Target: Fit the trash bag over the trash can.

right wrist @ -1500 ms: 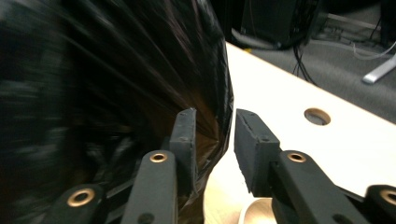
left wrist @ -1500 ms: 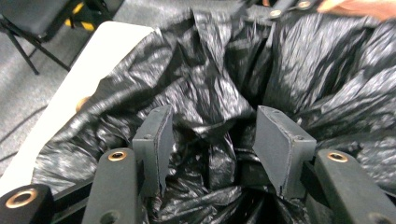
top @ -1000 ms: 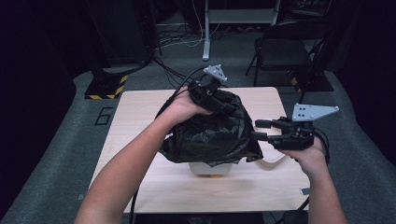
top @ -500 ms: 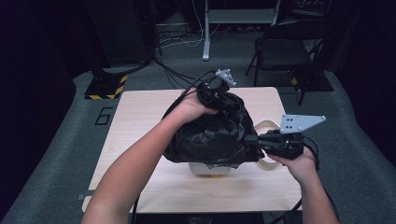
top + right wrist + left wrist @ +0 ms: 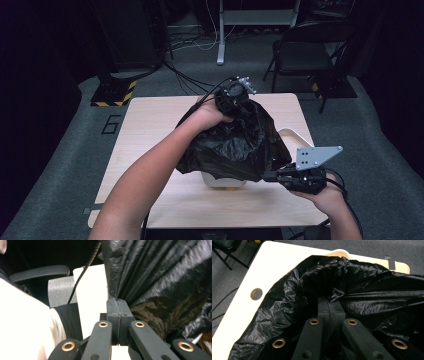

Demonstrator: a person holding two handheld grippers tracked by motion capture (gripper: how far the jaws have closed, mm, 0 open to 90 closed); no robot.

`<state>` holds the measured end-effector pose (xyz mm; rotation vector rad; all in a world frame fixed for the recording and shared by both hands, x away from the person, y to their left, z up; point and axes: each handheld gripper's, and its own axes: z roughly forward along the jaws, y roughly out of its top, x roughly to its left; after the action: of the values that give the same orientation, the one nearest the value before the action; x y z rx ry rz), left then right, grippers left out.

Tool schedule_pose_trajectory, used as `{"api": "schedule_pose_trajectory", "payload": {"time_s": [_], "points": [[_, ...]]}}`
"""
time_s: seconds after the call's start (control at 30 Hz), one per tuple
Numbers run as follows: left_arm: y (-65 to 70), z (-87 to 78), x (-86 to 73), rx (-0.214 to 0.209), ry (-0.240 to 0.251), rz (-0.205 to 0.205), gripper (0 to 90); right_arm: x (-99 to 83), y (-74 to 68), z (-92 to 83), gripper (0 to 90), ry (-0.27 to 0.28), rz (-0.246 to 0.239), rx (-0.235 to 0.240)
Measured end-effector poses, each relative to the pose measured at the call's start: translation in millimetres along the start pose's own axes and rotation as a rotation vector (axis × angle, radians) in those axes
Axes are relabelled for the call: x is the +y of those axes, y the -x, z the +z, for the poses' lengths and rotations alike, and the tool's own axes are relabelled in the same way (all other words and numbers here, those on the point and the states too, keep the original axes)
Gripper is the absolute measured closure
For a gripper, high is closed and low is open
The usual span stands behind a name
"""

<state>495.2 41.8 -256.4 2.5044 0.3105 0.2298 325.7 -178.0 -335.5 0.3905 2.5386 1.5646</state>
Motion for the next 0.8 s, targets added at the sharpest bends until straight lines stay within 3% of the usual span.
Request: {"api": "schedule_pose_trajectory", "payload": {"time_s": [0.2, 0.3, 0.43, 0.53, 0.6, 0.8], "points": [[0.2, 8.3, -1.7, -0.038, -0.042, 0.003, 78.1, -6.8, 12.8, 4.3, 90.0, 0.015, 0.059, -0.021], [-0.2, 12.5, -3.5, -0.058, -0.06, 0.011, 69.0, -7.8, 14.0, 5.3, 90.0, 0.029, 0.054, -0.018], [2.9, 17.6, -4.3, -0.073, -0.086, 0.049, 63.7, -8.5, 13.5, 5.2, 90.0, 0.029, 0.058, -0.02], [2.6, 23.7, -6.9, -0.132, -0.117, 0.051, 59.2, -9.4, 13.7, 5.1, 90.0, 0.034, 0.059, -0.02], [3.6, 25.6, -6.8, -0.13, -0.132, 0.078, 58.4, -9.7, 14.1, 5.5, 90.0, 0.035, 0.058, -0.021], [7.8, 38.7, -9.6, -0.192, -0.216, 0.092, 49.3, -11.1, 15.5, 6.3, 90.0, 0.029, 0.059, -0.027]]}}
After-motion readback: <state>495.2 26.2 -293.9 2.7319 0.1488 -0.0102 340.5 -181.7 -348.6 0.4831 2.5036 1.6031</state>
